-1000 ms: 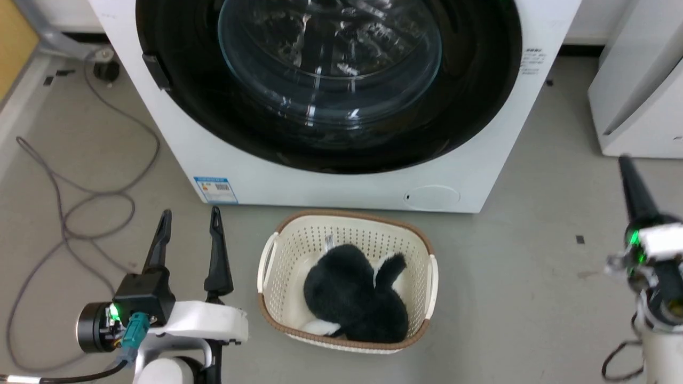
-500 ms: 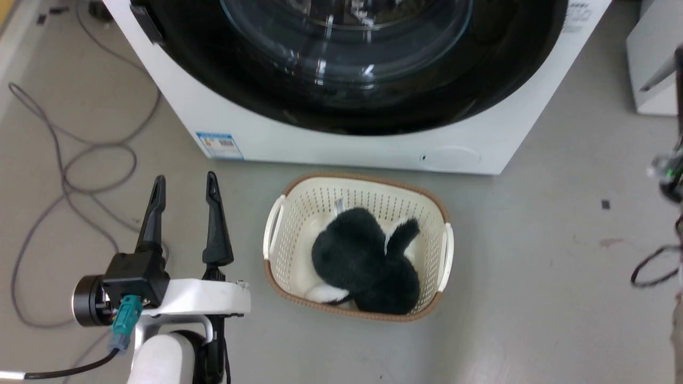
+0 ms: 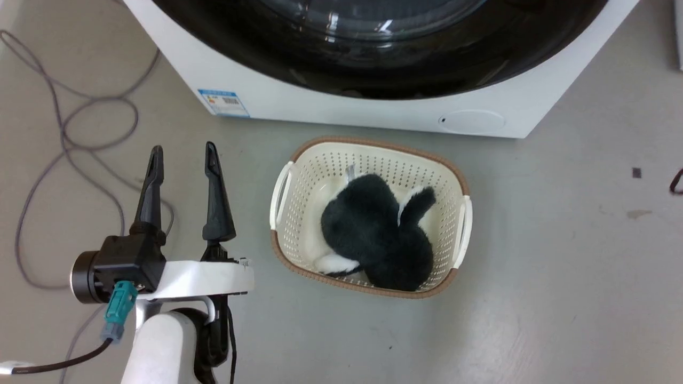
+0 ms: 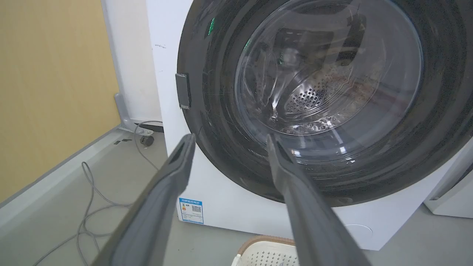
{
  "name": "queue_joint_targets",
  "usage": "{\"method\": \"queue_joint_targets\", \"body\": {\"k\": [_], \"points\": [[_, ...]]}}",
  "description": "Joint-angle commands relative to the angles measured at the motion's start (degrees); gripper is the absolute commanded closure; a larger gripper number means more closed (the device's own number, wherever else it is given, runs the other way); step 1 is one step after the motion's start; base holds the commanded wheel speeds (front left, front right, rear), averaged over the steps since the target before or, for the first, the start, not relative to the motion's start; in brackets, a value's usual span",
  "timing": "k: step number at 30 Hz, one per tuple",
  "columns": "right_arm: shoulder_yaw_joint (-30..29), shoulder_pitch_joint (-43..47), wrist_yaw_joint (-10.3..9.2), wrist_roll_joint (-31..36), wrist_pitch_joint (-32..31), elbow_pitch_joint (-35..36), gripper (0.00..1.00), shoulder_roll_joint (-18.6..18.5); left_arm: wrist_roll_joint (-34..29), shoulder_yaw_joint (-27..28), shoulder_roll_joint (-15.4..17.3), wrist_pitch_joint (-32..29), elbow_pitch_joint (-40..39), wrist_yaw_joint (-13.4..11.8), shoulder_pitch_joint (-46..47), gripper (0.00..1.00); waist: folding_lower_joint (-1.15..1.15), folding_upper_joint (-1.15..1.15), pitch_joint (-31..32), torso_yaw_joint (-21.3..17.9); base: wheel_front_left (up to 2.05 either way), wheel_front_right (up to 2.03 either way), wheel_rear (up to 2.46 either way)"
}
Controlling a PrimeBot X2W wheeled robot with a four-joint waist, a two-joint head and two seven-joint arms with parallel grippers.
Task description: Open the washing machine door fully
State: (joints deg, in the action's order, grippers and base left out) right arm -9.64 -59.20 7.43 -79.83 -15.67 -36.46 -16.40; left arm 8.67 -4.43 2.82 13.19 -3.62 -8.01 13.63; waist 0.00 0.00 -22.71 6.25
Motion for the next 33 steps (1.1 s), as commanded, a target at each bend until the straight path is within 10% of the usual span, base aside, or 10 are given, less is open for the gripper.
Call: {"method": "queue_joint_targets", "body": {"k": [1,33], "points": [[0.6,-2.7,0.05,-1.7,-1.1,-1.4,1.00,-0.7,0.4,-0.1,0.1,0.6,-0.4,-0.5,1.2,0.00,0.00,0.00,-0.6,0.4,0.00,0.00,0.00],[11.4,-2.8,0.06,-4.8,-16.0,-3.9,1.00,-0.1,1.2,0.0,0.1,1.8,0.9,-1.0,0.9,0.00,0.00,0.00,1.1,0.3,0.00,0.00,0.00]]}}
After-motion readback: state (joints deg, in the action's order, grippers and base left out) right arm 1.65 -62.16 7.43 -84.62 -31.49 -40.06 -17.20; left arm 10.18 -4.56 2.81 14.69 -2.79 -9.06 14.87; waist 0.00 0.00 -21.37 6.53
